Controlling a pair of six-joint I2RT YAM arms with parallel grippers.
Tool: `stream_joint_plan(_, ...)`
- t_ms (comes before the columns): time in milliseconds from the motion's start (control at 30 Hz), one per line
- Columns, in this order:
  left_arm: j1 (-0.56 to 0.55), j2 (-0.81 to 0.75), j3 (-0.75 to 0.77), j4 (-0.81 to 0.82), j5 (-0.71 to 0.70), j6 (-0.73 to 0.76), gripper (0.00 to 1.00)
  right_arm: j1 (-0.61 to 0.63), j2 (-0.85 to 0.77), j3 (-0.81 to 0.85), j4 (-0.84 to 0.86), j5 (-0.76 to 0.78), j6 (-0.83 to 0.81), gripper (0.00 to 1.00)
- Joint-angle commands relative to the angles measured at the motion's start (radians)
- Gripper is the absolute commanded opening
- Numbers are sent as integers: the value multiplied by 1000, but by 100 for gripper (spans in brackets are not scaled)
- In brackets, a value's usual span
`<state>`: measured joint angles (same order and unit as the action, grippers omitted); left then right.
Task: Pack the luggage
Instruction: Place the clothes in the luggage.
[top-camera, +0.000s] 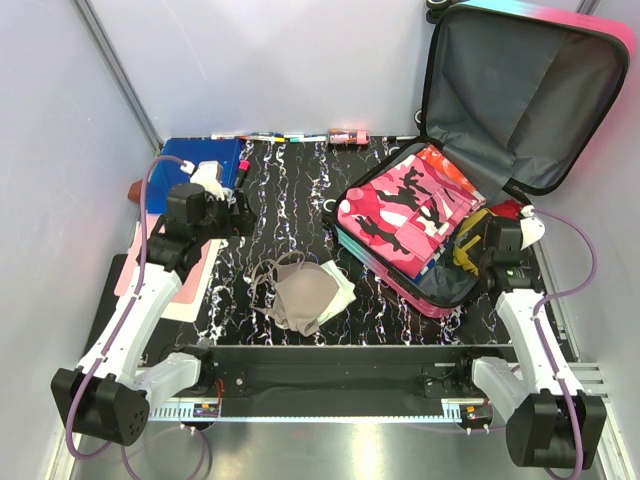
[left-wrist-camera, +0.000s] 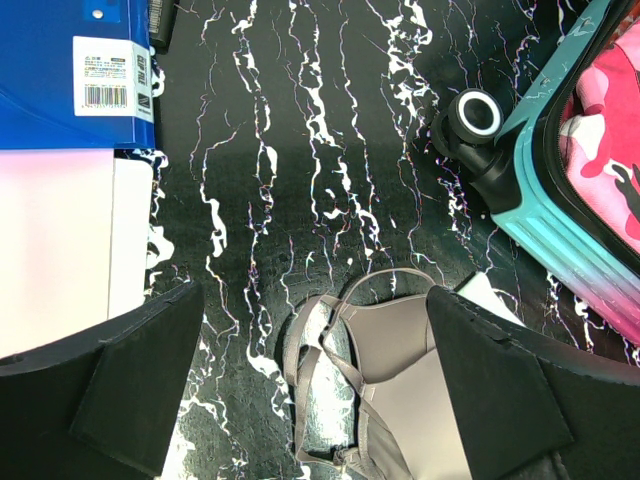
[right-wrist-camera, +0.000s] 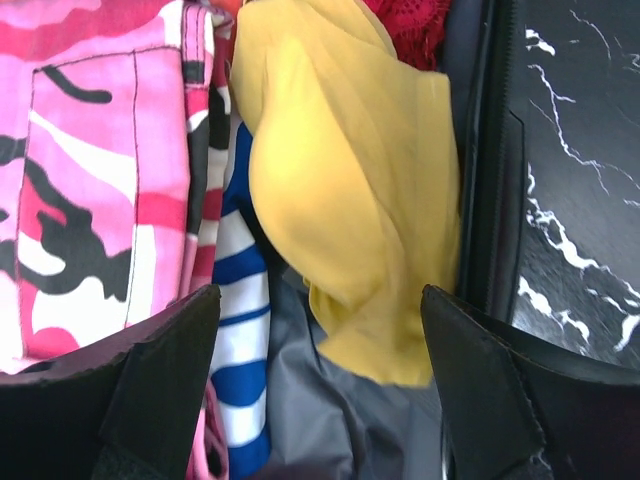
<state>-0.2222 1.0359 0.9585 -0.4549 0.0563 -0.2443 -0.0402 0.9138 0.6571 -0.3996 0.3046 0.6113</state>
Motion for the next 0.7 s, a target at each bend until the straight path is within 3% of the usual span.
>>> stream_joint_plan(0,-3,-23,6,36,4,-3,99,-3,-71,70,-102,-18,5,88)
stream_joint_plan(167,-3,-22,6,36,8,-4,99,-1,-131,114,-131,-47,-8,88)
stream_joint_plan(367,-3,-19,8,36,8,-4,99,22,-55,145,-6,-356,-61,74)
stream_joint_plan(467,-3,-14,6,36,5,-3,99,204,23,179,22,-311,-99,72)
stream_joint_plan(500,-3,-14,6,38,4,-1,99,329,55,200,27,-224,-108,72)
stream_joint_plan(667,-3,-13,6,36,-4,0,99,486,128,245,125,-247,-82,71)
